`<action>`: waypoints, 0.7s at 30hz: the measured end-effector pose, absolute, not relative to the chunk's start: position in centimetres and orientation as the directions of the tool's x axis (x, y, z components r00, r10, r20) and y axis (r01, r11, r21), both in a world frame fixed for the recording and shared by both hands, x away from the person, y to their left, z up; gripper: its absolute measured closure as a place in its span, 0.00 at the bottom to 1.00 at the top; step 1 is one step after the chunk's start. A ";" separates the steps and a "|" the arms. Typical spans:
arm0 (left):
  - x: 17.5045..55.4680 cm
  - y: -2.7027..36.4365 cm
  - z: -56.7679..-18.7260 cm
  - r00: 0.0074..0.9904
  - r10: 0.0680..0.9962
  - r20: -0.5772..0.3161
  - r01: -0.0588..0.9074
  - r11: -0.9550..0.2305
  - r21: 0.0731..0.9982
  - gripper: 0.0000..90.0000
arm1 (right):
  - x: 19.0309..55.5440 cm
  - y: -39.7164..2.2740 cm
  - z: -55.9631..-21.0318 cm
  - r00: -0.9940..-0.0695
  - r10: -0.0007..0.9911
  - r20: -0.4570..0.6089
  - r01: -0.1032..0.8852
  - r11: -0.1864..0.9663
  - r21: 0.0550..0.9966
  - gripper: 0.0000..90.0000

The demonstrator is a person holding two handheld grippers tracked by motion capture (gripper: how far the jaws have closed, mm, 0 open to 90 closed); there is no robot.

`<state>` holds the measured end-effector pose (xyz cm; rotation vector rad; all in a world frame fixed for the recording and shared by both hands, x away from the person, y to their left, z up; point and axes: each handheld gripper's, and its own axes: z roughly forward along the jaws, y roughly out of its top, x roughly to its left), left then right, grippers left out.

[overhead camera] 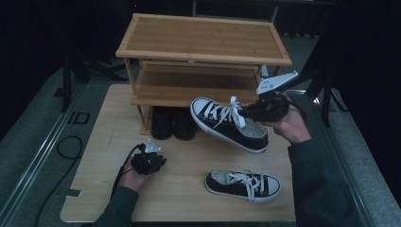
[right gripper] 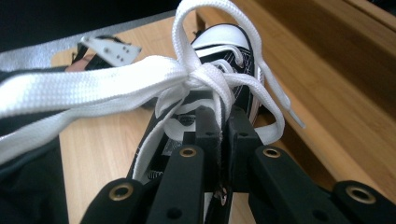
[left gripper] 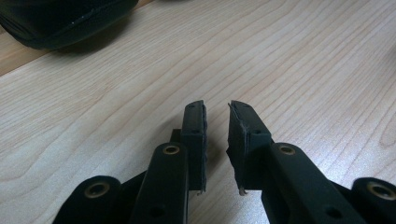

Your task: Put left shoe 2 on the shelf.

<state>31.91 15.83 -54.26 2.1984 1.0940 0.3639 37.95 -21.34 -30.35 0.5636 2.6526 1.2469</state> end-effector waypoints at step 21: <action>32.0 15.8 -54.3 0.616 0.787 -0.038 0.610 -0.446 0.656 0.85 | 41.5 -20.1 -30.6 -0.871 0.489 0.056 0.329 0.494 0.805 0.96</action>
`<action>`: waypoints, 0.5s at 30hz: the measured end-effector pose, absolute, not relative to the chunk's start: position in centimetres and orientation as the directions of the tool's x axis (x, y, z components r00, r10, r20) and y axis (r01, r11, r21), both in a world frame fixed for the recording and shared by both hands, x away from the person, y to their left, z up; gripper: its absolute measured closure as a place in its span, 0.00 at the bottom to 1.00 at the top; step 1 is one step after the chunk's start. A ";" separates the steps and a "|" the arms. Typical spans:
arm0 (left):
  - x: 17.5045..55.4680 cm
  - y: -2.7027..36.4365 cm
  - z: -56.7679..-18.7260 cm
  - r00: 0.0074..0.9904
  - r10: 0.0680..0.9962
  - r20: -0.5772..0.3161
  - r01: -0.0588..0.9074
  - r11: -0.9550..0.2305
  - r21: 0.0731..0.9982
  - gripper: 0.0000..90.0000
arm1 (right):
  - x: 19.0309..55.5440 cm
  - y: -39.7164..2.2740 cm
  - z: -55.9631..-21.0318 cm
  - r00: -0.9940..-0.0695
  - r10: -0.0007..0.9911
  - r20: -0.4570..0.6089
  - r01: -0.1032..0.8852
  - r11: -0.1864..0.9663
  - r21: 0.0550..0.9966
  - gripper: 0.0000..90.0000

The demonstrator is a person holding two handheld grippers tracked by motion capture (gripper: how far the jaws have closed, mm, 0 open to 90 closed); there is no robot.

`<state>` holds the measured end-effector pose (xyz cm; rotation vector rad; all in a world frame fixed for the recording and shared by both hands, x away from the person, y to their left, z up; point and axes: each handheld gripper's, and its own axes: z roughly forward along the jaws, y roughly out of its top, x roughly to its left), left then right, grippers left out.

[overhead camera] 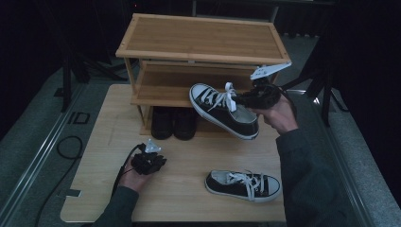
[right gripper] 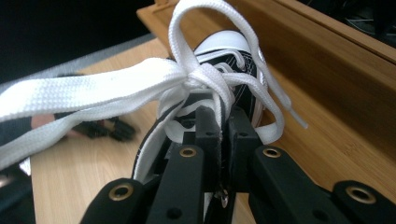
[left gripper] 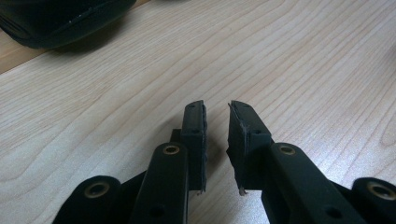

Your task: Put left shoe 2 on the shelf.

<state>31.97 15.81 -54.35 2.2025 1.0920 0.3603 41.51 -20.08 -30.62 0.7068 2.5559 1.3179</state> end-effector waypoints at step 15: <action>32.0 15.7 -54.4 0.620 0.784 -0.036 0.610 -0.454 0.649 0.85 | 43.3 -18.3 -31.4 -0.774 0.632 0.036 0.370 0.406 0.836 0.96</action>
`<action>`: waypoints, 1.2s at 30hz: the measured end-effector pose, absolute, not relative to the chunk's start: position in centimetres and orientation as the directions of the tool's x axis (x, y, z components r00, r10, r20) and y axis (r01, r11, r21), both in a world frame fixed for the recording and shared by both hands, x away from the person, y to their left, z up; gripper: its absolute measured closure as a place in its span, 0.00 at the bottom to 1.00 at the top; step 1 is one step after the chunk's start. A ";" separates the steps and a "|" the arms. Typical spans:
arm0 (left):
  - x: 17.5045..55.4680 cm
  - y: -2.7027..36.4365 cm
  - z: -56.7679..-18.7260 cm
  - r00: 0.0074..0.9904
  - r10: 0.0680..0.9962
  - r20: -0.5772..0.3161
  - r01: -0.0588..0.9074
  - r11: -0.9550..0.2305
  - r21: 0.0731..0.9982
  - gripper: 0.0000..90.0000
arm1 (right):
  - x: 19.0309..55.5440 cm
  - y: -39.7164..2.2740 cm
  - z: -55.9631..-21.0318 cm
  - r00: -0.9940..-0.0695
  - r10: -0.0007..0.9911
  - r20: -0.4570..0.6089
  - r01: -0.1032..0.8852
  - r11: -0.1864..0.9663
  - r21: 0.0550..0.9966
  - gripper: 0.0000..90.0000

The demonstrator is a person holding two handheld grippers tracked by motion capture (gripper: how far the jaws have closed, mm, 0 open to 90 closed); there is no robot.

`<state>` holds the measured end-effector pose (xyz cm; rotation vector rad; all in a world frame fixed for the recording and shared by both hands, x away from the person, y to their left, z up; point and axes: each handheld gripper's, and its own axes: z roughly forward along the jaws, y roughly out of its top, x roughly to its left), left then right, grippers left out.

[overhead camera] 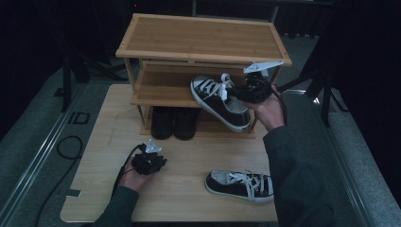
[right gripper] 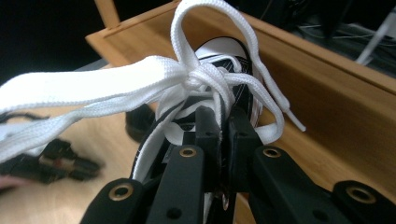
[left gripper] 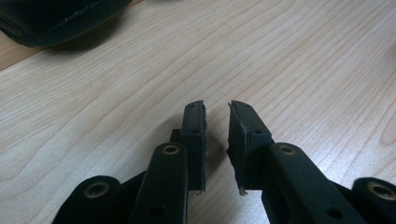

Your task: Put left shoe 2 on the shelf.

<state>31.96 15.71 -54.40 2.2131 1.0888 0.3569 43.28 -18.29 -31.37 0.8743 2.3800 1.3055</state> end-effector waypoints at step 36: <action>32.3 11.2 -53.0 0.703 0.709 -0.059 0.548 -0.486 0.681 0.80 | 42.5 -20.8 -31.6 -0.714 0.694 -0.086 0.361 0.471 0.805 0.78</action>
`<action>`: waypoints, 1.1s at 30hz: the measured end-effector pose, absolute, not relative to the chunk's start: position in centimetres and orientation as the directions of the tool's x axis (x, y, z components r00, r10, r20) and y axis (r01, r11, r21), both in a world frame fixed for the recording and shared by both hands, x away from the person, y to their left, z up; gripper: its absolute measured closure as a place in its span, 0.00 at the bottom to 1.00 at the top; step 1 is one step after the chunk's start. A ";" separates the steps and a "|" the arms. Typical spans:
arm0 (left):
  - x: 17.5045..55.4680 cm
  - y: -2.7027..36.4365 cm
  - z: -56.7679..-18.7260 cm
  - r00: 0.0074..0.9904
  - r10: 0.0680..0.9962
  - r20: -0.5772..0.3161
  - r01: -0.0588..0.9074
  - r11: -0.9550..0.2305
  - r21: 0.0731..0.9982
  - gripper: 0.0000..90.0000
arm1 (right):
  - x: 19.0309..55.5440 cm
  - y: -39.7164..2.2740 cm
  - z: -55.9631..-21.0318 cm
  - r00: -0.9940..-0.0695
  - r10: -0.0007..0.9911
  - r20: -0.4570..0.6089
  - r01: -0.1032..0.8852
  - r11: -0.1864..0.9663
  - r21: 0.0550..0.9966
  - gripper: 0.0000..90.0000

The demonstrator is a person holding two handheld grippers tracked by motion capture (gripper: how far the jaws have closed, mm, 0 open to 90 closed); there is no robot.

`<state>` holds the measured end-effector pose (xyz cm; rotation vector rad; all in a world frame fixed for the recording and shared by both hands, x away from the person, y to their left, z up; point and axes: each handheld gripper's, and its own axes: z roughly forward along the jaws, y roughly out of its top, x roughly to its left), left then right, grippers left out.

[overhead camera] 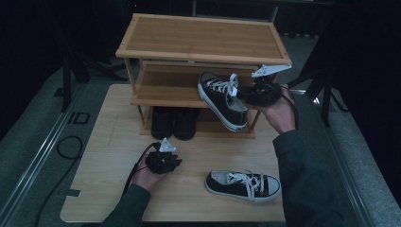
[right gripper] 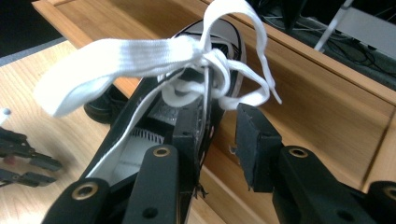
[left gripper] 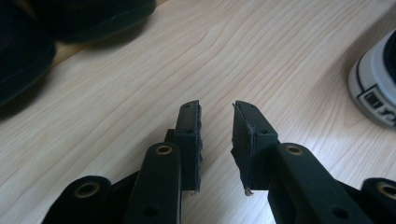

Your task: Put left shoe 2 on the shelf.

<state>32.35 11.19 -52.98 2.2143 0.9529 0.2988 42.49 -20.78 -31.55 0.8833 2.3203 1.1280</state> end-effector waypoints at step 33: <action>39.2 2.4 -52.8 0.679 0.730 0.077 0.478 -0.519 0.708 1.00 | 41.0 -24.3 -36.5 -0.676 0.734 -0.062 0.472 0.497 0.728 0.96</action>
